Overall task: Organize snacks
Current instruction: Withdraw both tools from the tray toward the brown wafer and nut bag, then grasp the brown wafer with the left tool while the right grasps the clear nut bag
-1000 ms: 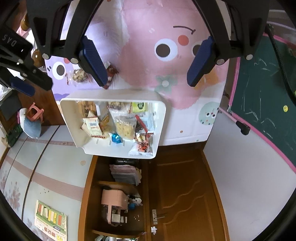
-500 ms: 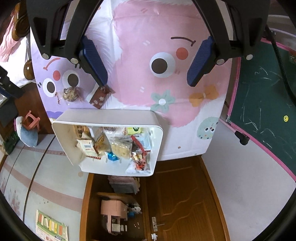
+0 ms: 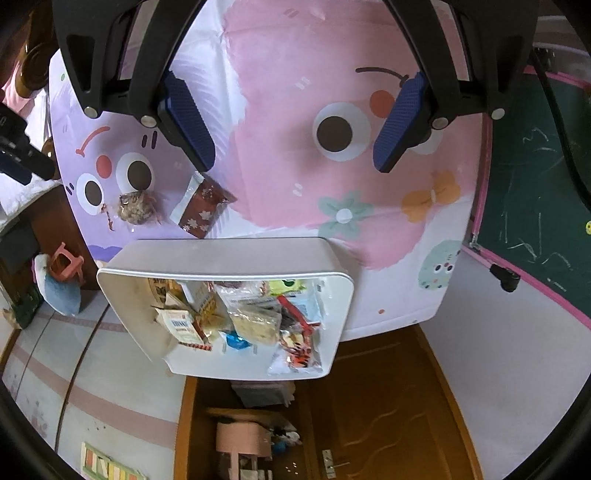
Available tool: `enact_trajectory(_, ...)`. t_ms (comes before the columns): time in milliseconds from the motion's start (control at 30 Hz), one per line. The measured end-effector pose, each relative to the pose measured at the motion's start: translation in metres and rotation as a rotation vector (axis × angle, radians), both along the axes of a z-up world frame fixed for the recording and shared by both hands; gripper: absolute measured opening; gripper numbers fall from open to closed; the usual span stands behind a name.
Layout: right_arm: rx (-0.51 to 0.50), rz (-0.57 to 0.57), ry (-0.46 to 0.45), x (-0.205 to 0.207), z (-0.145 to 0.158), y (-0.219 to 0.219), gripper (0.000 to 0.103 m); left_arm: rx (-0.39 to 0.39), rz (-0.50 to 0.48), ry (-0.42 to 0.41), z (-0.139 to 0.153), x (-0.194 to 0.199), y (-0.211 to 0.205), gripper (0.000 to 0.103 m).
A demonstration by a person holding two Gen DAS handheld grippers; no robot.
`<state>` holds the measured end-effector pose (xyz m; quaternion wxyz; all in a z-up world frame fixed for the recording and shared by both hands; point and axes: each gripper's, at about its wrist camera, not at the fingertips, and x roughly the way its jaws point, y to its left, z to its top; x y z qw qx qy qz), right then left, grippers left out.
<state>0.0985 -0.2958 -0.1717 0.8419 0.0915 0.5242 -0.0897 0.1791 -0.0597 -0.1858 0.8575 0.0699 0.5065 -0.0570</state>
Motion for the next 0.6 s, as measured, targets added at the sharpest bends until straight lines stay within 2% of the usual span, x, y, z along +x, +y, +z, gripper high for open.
enact_trajectory(300,0.037,0.005,0.038,0.012,-0.027,0.004,0.069,0.014,-0.06,0.034,-0.026,0.016,-0.023,0.087)
enact_trajectory(600,0.075,0.037,0.059,0.043,-0.054,0.006,0.069,0.013,-0.147,0.09,-0.069,0.044,-0.059,0.087)
